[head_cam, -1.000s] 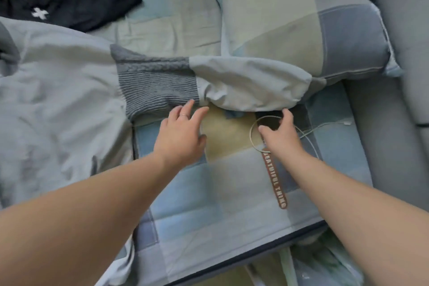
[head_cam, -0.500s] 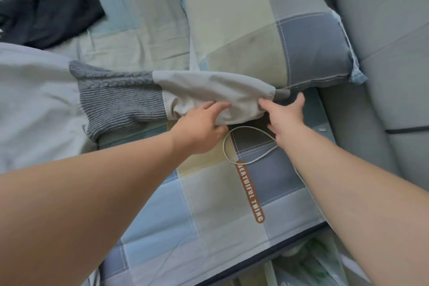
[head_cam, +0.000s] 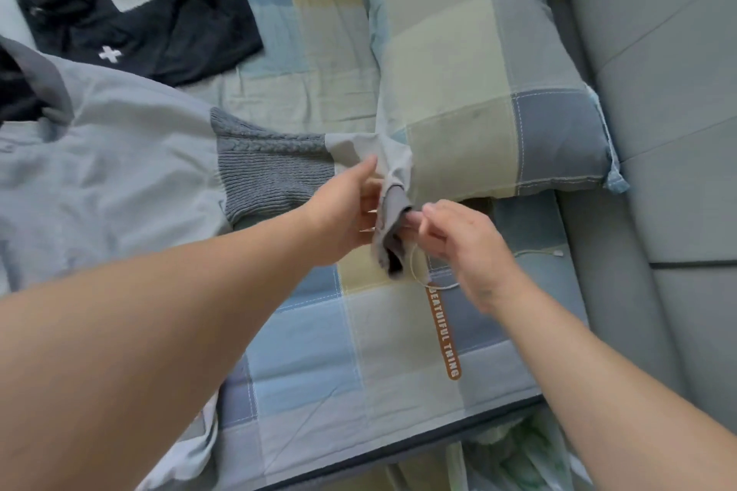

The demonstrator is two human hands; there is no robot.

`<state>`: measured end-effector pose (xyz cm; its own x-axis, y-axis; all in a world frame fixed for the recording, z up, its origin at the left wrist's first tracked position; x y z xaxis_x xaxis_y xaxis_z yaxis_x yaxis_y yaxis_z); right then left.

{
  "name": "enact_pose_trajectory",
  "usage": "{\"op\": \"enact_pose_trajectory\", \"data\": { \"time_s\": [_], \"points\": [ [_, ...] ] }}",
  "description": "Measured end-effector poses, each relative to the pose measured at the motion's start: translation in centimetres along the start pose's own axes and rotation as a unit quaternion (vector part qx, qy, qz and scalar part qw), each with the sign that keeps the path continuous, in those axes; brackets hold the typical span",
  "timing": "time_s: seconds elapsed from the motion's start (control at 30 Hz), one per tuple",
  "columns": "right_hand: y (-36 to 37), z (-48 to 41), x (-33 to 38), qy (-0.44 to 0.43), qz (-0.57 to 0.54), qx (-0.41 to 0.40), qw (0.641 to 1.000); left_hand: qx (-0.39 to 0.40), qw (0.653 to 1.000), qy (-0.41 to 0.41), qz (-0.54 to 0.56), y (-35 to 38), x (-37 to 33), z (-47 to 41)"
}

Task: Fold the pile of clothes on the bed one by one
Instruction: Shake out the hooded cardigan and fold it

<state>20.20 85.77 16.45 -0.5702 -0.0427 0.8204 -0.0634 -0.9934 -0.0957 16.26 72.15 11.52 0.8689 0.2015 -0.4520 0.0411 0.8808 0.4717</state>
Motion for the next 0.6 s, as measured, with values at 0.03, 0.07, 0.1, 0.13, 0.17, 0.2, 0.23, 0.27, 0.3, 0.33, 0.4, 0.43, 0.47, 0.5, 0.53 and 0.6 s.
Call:
{"op": "enact_pose_trajectory", "data": {
  "time_s": [0.03,0.07,0.1,0.13,0.17,0.2,0.23,0.27,0.3,0.33,0.4,0.43,0.47,0.5,0.53,0.6],
  "points": [
    [2.3,0.7,0.7,0.025,-0.073,0.038,0.996,-0.007,0.999,-0.014,0.037,-1.7,-0.4,1.2],
    [4.5,1.1,1.4,0.047,-0.135,0.067,0.988,-0.005,0.998,-0.025,0.064,-3.4,-0.8,2.3],
    [6.8,1.5,2.0,0.062,-0.173,0.088,0.979,0.016,0.997,-0.03,0.075,-5.1,-1.3,3.8],
    [9.2,1.8,2.5,0.074,-0.197,0.107,0.972,0.053,0.995,-0.032,0.081,-6.7,-2.0,5.5],
    [11.5,2.0,2.8,0.085,-0.218,0.121,0.965,0.072,0.994,-0.028,0.078,-8.5,-2.6,7.2],
    [13.9,2.1,3.1,0.092,-0.235,0.128,0.959,0.077,0.994,-0.021,0.079,-10.5,-3.1,8.8],
    [16.3,2.2,3.4,0.099,-0.249,0.132,0.954,0.066,0.994,-0.012,0.081,-12.6,-3.7,10.4],
    [18.7,2.3,3.5,0.106,-0.261,0.134,0.95,0.046,0.995,0.002,0.091,-14.7,-4.1,11.8],
    [21.3,2.5,3.6,0.116,-0.271,0.141,0.945,0.018,0.995,0.017,0.099,-17.0,-4.5,13.1],
    [23.9,2.6,3.7,0.128,-0.276,0.148,0.941,-0.014,0.994,0.03,0.103,-19.4,-4.7,14.4],
    [29.0,3.0,3.8,0.151,-0.272,0.158,0.937,-0.087,0.988,0.049,0.116,-24.6,-4.9,16.7],
    [31.6,3.3,3.7,0.16,-0.266,0.163,0.936,-0.112,0.984,0.052,0.126,-27.2,-4.9,17.8],
    [34.1,3.6,3.6,0.165,-0.26,0.166,0.937,-0.134,0.981,0.052,0.131,-30.0,-4.8,18.9],
    [36.6,3.9,3.5,0.165,-0.252,0.162,0.94,-0.161,0.977,0.052,0.133,-32.9,-4.8,20.0],
    [39.1,4.0,3.3,0.163,-0.233,0.152,0.947,-0.185,0.971,0.053,0.141,-35.8,-4.7,21.2],
    [44.1,4.1,2.6,0.141,-0.148,0.112,0.972,-0.233,0.958,0.062,0.154,-41.8,-4.7,23.6]
  ]
}}
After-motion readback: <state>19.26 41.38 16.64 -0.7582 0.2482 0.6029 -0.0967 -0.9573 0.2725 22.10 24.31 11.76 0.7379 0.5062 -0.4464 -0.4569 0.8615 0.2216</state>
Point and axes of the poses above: each hand's wrist, its own z-axis away from the middle knuckle, its own y-axis out of the palm, x = y × z, the point moved 6 cm from there along -z, towards the middle knuckle, and after that the axes turned 2 degrees about -x, right-handed, at the moved point
